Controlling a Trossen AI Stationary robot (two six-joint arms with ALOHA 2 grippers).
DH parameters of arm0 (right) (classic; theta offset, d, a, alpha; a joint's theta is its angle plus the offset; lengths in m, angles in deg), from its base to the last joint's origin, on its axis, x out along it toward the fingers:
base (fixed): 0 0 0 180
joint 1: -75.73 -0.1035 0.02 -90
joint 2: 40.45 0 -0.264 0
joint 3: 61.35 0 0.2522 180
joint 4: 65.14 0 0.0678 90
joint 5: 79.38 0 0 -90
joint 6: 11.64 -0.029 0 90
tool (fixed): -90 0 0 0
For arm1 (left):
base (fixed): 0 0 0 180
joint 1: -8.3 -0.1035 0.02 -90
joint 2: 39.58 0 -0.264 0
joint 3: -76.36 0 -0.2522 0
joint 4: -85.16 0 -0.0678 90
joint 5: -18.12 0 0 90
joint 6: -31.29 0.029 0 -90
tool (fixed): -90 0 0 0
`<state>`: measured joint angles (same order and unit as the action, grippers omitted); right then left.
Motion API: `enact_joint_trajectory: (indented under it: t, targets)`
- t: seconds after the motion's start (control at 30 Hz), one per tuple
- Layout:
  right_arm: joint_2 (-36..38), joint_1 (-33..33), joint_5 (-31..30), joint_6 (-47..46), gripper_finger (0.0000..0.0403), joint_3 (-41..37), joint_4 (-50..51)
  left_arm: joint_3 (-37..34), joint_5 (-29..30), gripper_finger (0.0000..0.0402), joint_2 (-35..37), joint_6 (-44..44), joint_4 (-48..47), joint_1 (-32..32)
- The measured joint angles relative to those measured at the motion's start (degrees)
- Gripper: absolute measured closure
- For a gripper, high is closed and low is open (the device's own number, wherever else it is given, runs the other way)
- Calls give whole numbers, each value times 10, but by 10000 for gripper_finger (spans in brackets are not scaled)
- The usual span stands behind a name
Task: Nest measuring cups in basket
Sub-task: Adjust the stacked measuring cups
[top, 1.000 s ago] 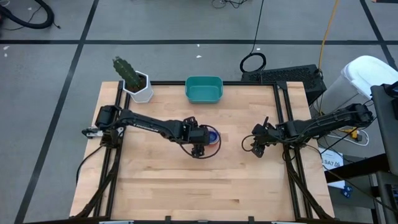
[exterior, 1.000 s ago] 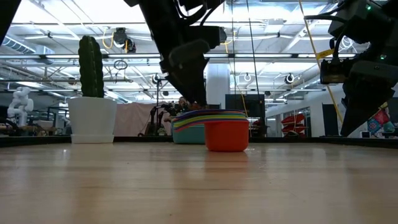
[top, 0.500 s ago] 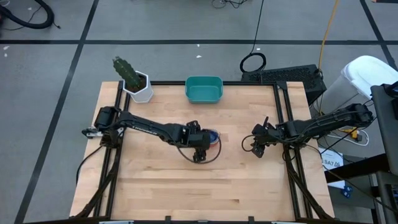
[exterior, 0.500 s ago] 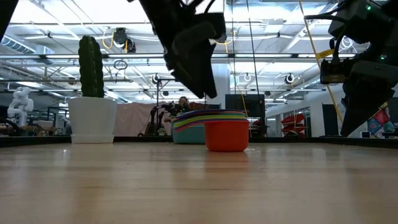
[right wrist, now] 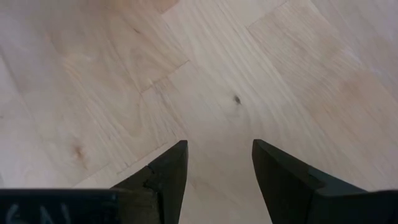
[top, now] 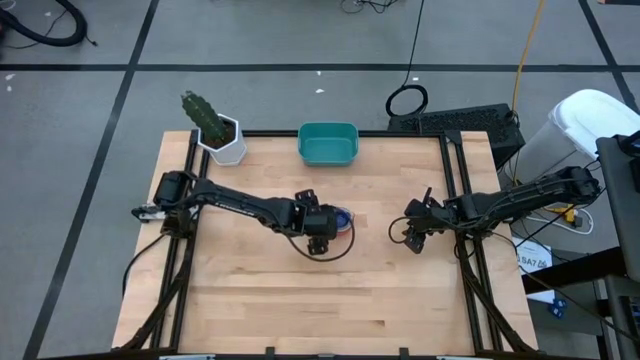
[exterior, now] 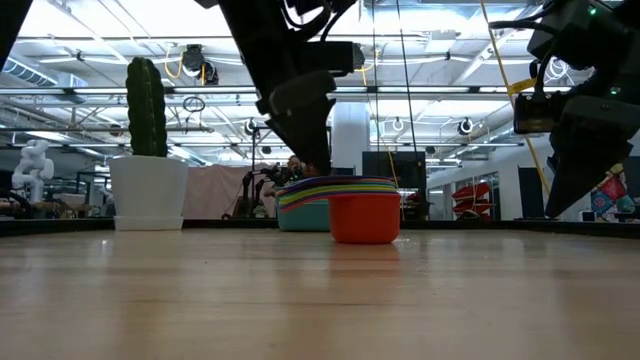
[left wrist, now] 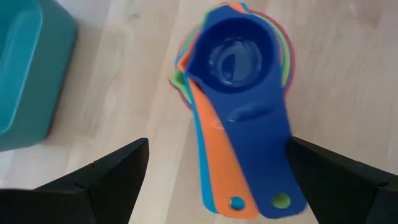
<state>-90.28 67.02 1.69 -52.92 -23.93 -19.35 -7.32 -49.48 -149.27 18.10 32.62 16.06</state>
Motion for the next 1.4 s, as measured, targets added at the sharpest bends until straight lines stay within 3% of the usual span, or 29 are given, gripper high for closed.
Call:
enact_joint_trajectory:
  t: [0.6, 0.83, 1.4]
  targets:
    - [0, 0, 0, 1, 232, 0, -1, 0, -17, 23, -4, 13, 37, 32]
    - [0, 0, 0, 2, 232, 0, -5, 1, 12, 23, -23, 11, 7, 22]
    - [0, 0, 1, 6, 232, 0, -6, 0, 1, 23, -38, 11, -5, -5]
